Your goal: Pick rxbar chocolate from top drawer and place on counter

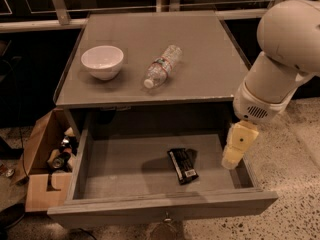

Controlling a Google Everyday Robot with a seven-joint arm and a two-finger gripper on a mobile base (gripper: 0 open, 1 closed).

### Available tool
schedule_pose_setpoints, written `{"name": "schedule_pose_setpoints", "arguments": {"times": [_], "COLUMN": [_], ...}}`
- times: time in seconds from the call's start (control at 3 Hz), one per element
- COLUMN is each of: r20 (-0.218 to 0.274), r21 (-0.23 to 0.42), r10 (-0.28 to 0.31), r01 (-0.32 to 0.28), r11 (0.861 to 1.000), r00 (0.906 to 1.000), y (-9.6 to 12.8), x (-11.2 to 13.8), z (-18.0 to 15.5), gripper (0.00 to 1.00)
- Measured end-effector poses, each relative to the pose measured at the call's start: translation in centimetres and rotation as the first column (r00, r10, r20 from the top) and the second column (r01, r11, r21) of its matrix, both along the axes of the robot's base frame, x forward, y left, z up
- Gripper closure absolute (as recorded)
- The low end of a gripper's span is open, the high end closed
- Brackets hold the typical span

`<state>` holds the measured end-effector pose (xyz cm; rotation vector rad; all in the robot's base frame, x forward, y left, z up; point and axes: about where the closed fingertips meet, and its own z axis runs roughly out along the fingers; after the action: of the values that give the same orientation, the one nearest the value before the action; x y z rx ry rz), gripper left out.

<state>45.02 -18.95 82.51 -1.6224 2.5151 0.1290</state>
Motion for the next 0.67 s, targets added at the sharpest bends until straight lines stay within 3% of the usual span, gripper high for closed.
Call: {"name": "schedule_pose_setpoints", "arguments": {"times": [0.33, 0.67], "r20": [-0.006, -0.029], "r21": [0.003, 0.03], "r10": [-0.031, -0.144], "r01": [0.031, 0.145], "r11": [1.0, 0.989], "r00": [0.9995, 0.9891], "y": [0.0, 0.2], "x": [0.0, 0.7], "z": [-0.1, -2.2], "gripper": [0.0, 0.0]}}
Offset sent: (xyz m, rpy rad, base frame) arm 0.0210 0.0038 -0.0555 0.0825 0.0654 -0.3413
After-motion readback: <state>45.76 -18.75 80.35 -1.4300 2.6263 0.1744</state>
